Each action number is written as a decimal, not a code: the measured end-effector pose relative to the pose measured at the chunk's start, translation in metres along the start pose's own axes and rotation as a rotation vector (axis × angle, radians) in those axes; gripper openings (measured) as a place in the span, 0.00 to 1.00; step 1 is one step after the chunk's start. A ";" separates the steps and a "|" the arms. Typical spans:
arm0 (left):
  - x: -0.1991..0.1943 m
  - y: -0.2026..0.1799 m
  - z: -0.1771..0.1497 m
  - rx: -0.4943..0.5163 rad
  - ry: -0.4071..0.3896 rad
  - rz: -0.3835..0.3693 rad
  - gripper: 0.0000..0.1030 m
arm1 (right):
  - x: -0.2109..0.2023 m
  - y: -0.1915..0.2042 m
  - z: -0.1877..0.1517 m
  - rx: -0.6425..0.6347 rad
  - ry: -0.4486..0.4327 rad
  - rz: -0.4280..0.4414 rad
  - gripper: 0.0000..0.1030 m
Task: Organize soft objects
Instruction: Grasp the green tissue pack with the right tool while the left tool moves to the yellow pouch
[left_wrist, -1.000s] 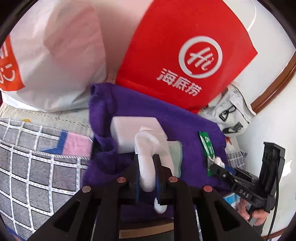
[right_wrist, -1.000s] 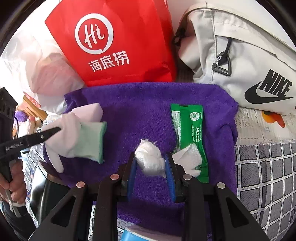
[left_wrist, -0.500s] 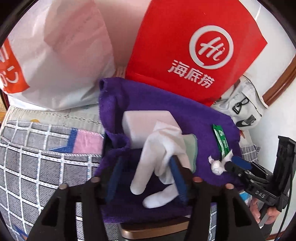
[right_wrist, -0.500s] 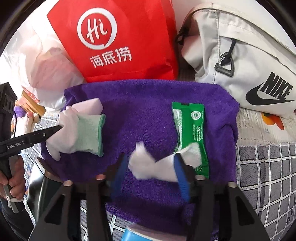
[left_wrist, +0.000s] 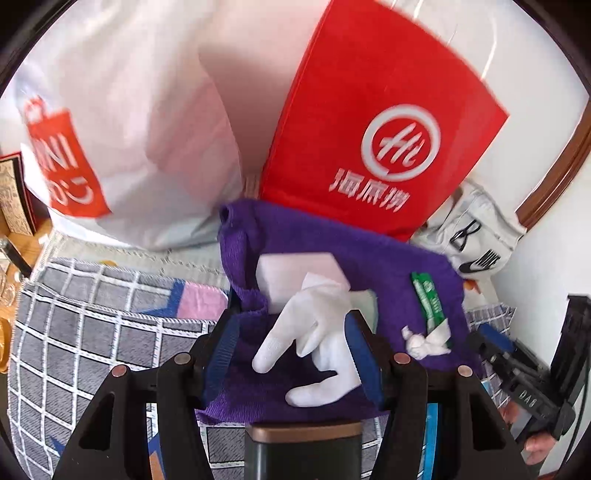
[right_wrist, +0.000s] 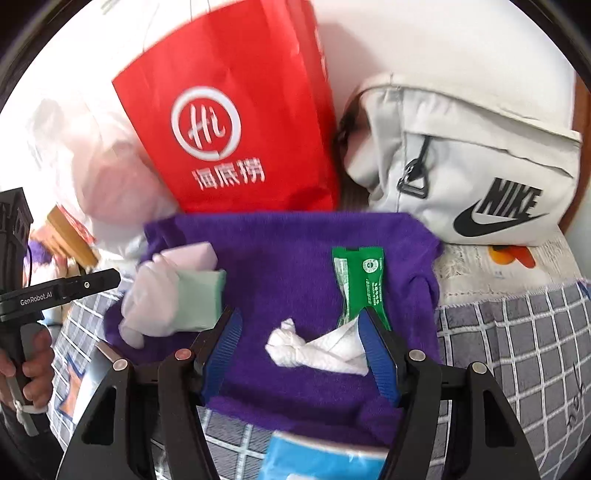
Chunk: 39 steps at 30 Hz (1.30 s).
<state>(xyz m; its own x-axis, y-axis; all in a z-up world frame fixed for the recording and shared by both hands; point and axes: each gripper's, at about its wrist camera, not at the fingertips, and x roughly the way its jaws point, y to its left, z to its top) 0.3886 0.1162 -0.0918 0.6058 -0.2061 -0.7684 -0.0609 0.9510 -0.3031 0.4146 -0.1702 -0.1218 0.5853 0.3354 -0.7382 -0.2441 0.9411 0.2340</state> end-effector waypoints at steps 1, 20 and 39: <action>-0.005 -0.001 0.000 0.001 -0.008 0.003 0.56 | -0.002 0.001 -0.002 0.007 0.006 -0.002 0.63; -0.114 -0.010 -0.108 -0.050 -0.026 -0.085 0.56 | -0.125 0.054 -0.129 -0.084 0.032 0.028 0.48; -0.122 0.033 -0.222 -0.128 0.032 -0.002 0.56 | -0.081 0.083 -0.205 -0.205 0.122 -0.023 0.32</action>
<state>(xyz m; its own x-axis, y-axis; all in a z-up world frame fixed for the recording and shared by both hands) 0.1365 0.1220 -0.1333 0.5805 -0.2174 -0.7847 -0.1619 0.9136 -0.3729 0.1886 -0.1281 -0.1718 0.4979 0.2947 -0.8156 -0.3913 0.9157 0.0920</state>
